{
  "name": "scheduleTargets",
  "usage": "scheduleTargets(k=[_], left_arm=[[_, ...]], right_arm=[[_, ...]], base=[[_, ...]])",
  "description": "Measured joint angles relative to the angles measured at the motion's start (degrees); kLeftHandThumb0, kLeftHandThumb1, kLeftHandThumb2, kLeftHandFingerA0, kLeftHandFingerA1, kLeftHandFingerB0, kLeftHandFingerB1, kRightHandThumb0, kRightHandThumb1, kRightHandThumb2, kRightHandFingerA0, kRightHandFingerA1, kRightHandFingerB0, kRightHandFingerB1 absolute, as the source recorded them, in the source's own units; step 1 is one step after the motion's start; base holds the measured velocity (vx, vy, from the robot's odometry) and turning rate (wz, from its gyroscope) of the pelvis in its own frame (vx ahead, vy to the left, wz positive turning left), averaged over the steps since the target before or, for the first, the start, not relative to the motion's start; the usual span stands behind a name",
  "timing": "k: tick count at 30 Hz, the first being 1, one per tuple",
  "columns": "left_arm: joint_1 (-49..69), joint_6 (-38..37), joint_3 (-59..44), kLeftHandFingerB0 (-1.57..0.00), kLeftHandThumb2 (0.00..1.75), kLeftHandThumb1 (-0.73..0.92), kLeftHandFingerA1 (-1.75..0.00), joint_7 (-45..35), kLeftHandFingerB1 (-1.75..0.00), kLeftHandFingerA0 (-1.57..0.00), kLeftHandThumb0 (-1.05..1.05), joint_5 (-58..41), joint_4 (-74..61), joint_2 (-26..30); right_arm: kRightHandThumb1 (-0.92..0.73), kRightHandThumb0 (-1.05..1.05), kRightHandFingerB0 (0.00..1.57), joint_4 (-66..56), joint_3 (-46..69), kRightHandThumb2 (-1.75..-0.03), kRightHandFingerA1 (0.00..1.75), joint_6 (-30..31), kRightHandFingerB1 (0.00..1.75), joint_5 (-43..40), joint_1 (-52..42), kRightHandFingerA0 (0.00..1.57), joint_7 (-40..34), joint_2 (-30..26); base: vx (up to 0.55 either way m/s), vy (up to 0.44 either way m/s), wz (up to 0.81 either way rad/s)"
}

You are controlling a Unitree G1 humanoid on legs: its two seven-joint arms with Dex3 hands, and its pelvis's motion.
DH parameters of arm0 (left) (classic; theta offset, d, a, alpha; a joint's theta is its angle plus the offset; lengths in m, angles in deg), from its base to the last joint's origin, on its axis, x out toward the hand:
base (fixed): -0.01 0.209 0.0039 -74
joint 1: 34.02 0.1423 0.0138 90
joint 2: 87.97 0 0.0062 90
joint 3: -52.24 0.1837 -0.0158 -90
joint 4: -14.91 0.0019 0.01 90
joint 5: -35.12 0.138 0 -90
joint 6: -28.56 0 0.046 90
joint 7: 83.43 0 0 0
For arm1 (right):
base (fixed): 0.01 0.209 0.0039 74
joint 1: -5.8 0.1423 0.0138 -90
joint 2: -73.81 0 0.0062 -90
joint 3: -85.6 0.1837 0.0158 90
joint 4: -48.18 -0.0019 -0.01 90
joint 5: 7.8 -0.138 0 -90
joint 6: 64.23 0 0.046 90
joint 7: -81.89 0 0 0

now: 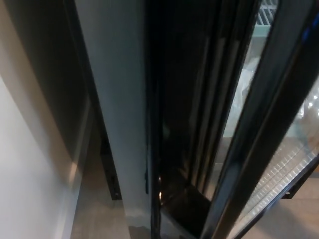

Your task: The robot stands in front of a refrigerator with an opened door and closes the door by swing its right hand at the door

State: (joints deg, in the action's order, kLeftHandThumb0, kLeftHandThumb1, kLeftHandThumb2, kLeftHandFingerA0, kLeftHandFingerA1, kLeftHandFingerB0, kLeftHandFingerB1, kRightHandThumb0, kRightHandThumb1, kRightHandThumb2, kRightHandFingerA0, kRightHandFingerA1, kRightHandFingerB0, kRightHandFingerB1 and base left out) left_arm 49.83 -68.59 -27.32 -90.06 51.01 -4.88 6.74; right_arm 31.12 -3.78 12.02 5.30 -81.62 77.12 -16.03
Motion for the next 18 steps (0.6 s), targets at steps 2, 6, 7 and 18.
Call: scheduleTargets(k=[2,6,7,18], left_arm=[[-0.01,-0.30,0.03,-0.23,0.63,0.80,-0.45,-0.16,-0.37,-0.26,-0.47,-0.01,0.24,0.04],[-0.01,-0.66,0.29,-0.23,0.63,0.79,-0.45,-0.26,-0.37,-0.25,-0.46,0.09,0.52,0.10],[-0.02,-0.70,0.33,-0.23,0.63,0.79,-0.45,-0.28,-0.37,-0.25,-0.46,0.10,0.56,0.10],[1.34,-1.61,0.44,-0.25,0.63,0.78,-0.49,-0.38,-0.39,-0.28,-0.50,0.08,1.35,0.06]], right_arm=[[-0.81,-0.66,0.35,0.36,-0.02,-0.65,0.32,-0.59,0.31,0.02,0.13,0.34,-0.30,0.00],[-0.82,-0.66,0.28,0.69,0.07,-0.65,0.31,-1.65,0.30,-0.01,0.16,0.27,-1.02,0.00],[-0.82,-0.66,0.28,0.69,0.10,-0.65,0.31,-1.84,0.30,-0.03,0.16,0.27,-1.12,0.00],[-0.70,-0.65,0.07,-15.21,2.73,-1.02,0.37,-12.05,0.39,-0.27,-8.90,0.01,-5.97,1.56]], base=[[0.00,0.000,0.00],[0.00,0.000,0.00],[0.00,0.000,0.00],[0.00,0.000,0.00]])
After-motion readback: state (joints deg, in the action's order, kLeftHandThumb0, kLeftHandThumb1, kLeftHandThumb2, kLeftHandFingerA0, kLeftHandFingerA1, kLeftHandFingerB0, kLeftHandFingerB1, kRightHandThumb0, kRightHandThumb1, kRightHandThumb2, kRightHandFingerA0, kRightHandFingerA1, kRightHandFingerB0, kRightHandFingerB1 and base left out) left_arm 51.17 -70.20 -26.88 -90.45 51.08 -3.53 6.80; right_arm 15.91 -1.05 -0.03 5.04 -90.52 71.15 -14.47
